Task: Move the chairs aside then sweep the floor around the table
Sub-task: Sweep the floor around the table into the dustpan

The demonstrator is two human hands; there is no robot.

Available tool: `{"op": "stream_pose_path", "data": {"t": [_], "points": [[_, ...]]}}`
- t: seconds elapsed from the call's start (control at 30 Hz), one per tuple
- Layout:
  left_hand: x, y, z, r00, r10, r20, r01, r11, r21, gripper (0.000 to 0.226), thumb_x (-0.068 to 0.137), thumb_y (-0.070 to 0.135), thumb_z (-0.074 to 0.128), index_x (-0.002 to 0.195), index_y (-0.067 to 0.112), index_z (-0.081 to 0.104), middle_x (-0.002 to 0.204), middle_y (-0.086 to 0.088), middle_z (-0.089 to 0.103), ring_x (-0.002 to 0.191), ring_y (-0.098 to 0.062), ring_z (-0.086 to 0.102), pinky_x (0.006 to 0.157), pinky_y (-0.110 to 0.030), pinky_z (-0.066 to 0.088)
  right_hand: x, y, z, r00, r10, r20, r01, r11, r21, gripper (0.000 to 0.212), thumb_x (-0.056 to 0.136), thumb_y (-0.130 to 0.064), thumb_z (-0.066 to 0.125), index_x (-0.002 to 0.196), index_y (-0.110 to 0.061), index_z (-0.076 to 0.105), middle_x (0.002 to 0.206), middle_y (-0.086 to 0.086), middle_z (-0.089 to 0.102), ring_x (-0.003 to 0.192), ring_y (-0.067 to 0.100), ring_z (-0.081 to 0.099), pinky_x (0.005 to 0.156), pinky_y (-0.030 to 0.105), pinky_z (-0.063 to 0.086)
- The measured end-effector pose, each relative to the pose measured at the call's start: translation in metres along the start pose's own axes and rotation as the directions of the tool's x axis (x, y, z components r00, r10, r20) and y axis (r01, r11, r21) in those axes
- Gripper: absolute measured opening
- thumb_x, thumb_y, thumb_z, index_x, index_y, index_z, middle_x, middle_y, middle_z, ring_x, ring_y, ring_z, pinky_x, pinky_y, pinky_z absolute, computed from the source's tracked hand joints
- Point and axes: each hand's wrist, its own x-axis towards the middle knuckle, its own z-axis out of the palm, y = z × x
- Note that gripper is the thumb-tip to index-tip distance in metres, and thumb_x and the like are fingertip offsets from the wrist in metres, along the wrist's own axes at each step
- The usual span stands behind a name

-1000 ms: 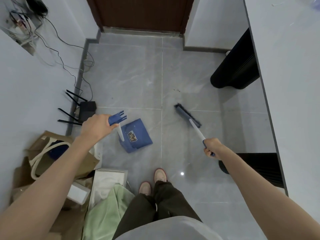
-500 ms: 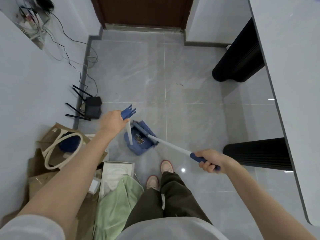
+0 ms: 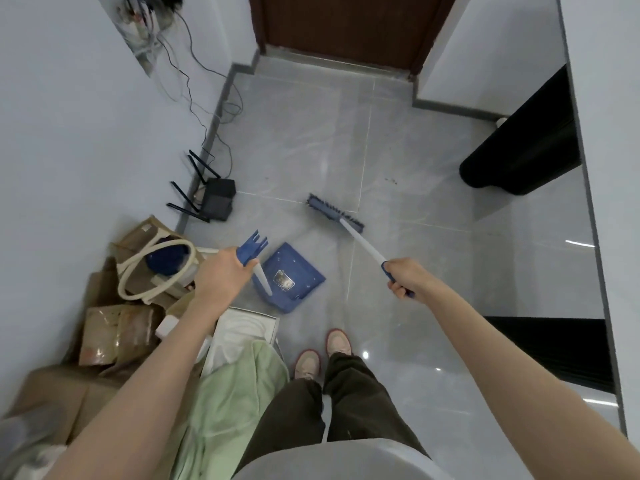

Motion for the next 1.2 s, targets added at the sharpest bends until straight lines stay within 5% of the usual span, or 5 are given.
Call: {"op": "stream_pose_path", "data": {"t": [0.1,0.23,0.63,0.93,1.2], "points": [[-0.006,-0.006,0.004,0.999,-0.036,-0.016,0.037,0.998,0.055,0.038,0.096,0.037,0.048,0.132,0.022,0.054,0.099,-0.017,0.069,0.09,-0.034,0.066,0.068,-0.035,0.049,0.025,-0.004,0.012,0.999,-0.029,-0.044,0.021,0.987,-0.157,0.019,0.099,-0.012,0.032,0.099,-0.004,0.049,0.062,0.01,0.044,0.033,0.013,0.03,0.033,0.012,0.022],[-0.005,-0.01,0.008,0.988,-0.154,-0.011,0.154,0.988,-0.008,0.035,0.095,0.035,0.053,0.118,0.011,0.063,0.097,-0.02,0.069,0.091,-0.036,0.066,0.071,-0.037,0.05,0.039,0.013,0.034,0.998,-0.01,-0.06,-0.013,0.93,-0.366,0.028,0.096,-0.013,0.034,0.078,0.0,0.049,0.056,0.015,0.05,0.04,0.018,0.039,0.042,0.022,0.029],[0.004,-0.017,0.01,0.971,-0.233,0.043,0.236,0.97,-0.06,0.038,0.093,0.041,0.052,0.111,0.009,0.064,0.1,-0.019,0.069,0.095,-0.036,0.064,0.07,-0.034,0.047,-0.046,0.011,-0.012,0.927,0.276,0.254,-0.264,0.961,-0.081,0.016,0.1,-0.024,0.043,0.091,-0.012,0.048,0.043,-0.004,0.029,0.027,0.003,0.019,0.024,0.011,0.014],[-0.013,0.011,0.006,0.977,-0.209,0.044,0.213,0.958,-0.19,0.034,0.091,0.042,0.055,0.098,0.011,0.066,0.095,-0.017,0.07,0.088,-0.036,0.065,0.067,-0.034,0.049,-0.087,0.017,-0.012,0.991,0.046,0.122,-0.038,0.997,-0.067,0.007,0.097,-0.025,0.044,0.101,-0.019,0.043,0.06,0.001,0.031,0.035,0.005,0.02,0.03,0.013,0.015],[-0.037,0.033,0.011,0.975,-0.222,-0.018,0.21,0.943,-0.26,0.034,0.09,0.04,0.057,0.096,0.008,0.067,0.093,-0.017,0.07,0.087,-0.035,0.065,0.064,-0.031,0.042,-0.064,0.022,-0.033,0.99,-0.131,-0.05,0.126,0.987,-0.1,0.045,0.102,-0.021,0.038,0.137,0.008,0.041,0.061,0.007,0.036,0.047,0.015,0.025,0.031,0.014,0.019]]}}
